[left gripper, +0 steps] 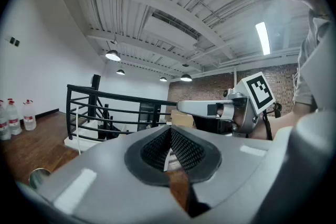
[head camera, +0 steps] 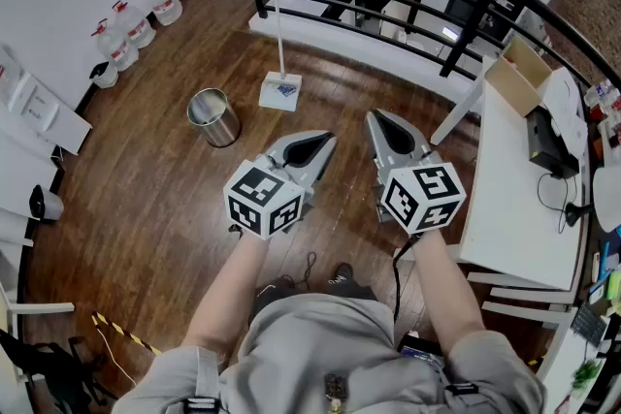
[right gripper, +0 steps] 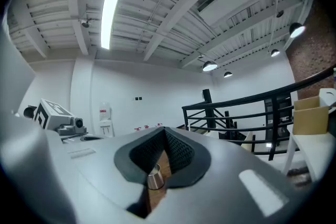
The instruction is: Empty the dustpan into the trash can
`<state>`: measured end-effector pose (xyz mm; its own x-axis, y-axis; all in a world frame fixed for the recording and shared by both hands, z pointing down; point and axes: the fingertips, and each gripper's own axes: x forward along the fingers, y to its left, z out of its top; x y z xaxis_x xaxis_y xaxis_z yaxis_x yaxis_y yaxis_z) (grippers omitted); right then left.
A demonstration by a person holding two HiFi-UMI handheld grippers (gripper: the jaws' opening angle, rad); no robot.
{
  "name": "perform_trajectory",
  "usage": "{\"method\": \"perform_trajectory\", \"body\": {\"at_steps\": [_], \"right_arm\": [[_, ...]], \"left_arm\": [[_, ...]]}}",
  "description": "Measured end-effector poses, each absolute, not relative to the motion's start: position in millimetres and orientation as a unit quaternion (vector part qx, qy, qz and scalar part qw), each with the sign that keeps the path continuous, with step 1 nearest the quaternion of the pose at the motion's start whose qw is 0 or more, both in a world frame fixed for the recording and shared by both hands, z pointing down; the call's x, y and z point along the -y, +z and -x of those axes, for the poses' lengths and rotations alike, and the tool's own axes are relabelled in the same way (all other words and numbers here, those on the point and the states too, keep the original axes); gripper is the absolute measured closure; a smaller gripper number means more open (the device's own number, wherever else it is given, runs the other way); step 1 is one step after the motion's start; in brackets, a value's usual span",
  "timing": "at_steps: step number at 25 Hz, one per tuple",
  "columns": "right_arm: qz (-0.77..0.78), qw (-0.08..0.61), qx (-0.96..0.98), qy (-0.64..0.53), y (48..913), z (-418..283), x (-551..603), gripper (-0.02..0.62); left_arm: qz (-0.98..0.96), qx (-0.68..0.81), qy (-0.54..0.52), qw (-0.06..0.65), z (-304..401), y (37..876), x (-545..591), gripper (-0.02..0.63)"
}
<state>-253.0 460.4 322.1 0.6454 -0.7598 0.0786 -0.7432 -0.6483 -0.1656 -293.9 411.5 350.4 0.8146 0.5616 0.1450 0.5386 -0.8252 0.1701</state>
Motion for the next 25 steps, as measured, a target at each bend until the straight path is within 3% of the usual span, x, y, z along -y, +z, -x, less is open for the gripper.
{"method": "perform_trajectory", "body": {"at_steps": [7, 25], "right_arm": [[0.905, 0.064, -0.414, -0.069, 319.2, 165.0, -447.8, 0.595], [0.917, 0.014, -0.386, -0.099, 339.7, -89.0, -277.0, 0.595]], "left_arm": [[-0.955, -0.276, 0.091, 0.061, 211.7, 346.4, -389.3, 0.601], [-0.950, -0.283, 0.092, 0.091, -44.5, 369.3, -211.0, 0.601]]}}
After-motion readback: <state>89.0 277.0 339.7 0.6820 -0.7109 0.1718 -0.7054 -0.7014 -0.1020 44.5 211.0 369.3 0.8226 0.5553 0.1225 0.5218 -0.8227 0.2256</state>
